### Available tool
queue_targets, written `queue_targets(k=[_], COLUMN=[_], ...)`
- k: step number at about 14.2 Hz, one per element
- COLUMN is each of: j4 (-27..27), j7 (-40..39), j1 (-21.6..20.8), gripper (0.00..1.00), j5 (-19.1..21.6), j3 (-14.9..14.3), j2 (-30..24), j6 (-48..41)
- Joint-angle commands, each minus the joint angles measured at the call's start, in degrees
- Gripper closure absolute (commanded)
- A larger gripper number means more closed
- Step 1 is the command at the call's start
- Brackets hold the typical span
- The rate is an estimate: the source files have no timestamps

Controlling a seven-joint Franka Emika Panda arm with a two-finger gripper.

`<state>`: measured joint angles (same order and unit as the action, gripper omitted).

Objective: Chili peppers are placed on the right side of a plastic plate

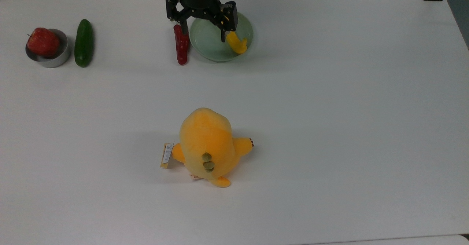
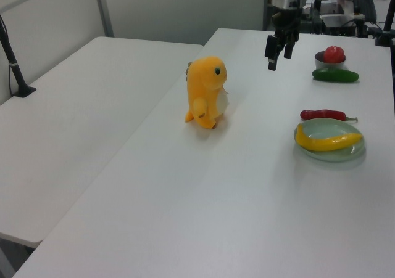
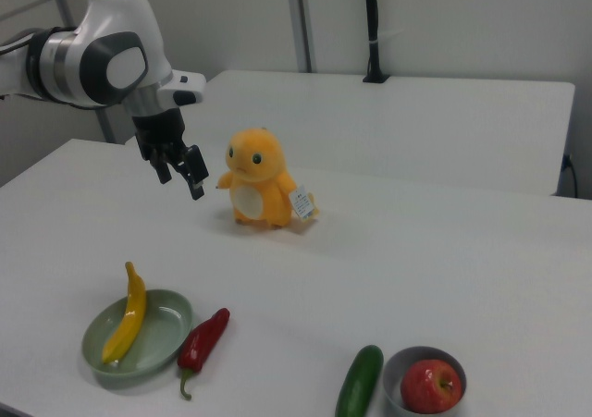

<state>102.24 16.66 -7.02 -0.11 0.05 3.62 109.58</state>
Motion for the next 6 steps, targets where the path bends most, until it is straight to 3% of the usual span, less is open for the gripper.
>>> queue_targets(k=[1, 6], j4=[-0.02, -0.02], j7=[-4.51, -9.45], j1=[0.34, 0.43], gripper=[0.00, 0.00], j5=[-0.07, -0.07], j3=[0.82, 0.82], j2=[-0.19, -0.19], j6=[-1.74, -2.61])
